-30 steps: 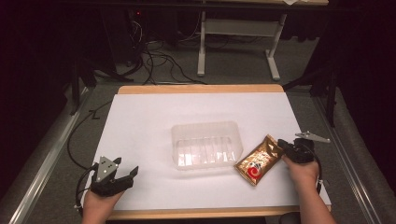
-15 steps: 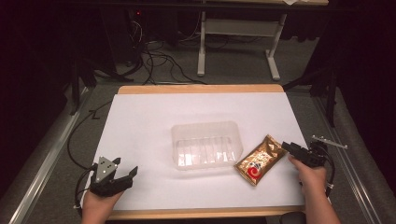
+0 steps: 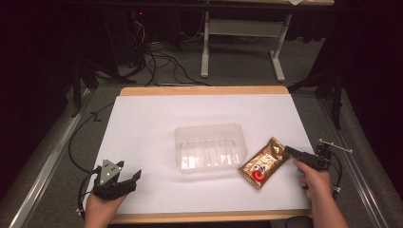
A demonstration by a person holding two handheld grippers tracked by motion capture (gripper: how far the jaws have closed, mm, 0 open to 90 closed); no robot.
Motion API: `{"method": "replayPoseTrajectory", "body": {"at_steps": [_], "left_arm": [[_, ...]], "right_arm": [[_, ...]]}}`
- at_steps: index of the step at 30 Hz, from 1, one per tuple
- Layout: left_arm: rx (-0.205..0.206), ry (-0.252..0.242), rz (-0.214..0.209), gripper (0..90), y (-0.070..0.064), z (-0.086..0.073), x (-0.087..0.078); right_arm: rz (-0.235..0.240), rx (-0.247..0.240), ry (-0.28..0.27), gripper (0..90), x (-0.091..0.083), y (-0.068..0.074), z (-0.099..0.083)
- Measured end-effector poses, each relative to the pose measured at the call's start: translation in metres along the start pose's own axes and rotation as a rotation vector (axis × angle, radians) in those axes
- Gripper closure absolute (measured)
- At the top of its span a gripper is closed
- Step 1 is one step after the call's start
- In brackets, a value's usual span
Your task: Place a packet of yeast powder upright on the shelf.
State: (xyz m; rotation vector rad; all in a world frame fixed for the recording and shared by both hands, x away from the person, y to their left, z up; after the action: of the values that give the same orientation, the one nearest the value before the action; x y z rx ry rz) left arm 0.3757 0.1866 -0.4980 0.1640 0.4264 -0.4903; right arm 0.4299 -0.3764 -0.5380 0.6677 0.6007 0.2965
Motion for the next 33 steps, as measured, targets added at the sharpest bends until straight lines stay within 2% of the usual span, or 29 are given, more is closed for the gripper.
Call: {"method": "replayPoseTrajectory", "body": {"at_steps": [2, 7, 15, 17, 19, 20, 23, 27, 29, 30, 31, 33], "left_arm": [[-0.003, 0.001, -0.004, 30.2, -0.001, 0.000, 0.001], [-0.003, 0.003, -0.003, 30.2, -0.002, -0.001, 0.001], [0.001, 0.006, -0.005, 30.2, -0.002, -0.001, 0.002], [0.005, 0.006, -0.005, 30.2, -0.003, -0.001, 0.001], [0.007, 0.005, -0.005, 30.2, -0.002, -0.001, 0.001], [0.006, 0.003, -0.005, 30.2, -0.002, -0.001, 0.000], [0.006, 0.001, -0.006, 30.2, -0.002, 0.000, 0.000], [0.011, -0.002, -0.008, 30.2, -0.002, 0.001, 0.001], [0.012, -0.004, -0.009, 30.2, -0.002, 0.002, 0.001], [0.012, -0.008, -0.009, 30.2, -0.002, 0.003, 0.001], [0.012, -0.010, -0.009, 30.2, -0.003, 0.003, 0.001], [0.018, -0.011, -0.015, 30.2, -0.004, 0.004, 0.002]], "right_arm": [[0.049, 0.038, 0.042, 48.8, 0.004, 0.008, -0.006], [0.085, 0.064, 0.069, 49.6, 0.010, 0.016, -0.011], [0.067, 0.033, 0.102, 63.3, 0.015, 0.018, -0.016], [0.060, 0.017, 0.108, 72.2, 0.015, 0.018, -0.018], [0.074, 0.015, 0.105, 75.6, 0.015, 0.019, -0.017], [0.090, -0.003, 0.087, 80.5, 0.015, 0.022, -0.016], [0.099, -0.023, 0.066, 87.8, 0.012, 0.025, -0.013], [0.112, -0.068, 0.019, 89.7, 0.007, 0.034, -0.007], [0.113, -0.075, 0.012, 89.9, 0.006, 0.036, -0.006], [0.114, -0.092, -0.002, 90.0, 0.004, 0.039, -0.004], [0.118, -0.130, -0.027, 90.0, 0.000, 0.045, -0.001], [0.121, -0.164, -0.049, 90.0, -0.004, 0.052, 0.001]]}}
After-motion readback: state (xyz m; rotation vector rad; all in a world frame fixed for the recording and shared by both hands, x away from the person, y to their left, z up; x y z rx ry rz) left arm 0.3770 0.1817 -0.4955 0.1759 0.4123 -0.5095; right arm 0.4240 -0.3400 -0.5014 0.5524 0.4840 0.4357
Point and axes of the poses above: each handheld gripper's, and its own axes: x roughly forward along the jaws, z roughly out of its top, y roughly to its left, the point moved 10 cm from there along x, roughly forward along the jaws, and after that the axes turned 8 degrees about -y, right-handed, at the moved point
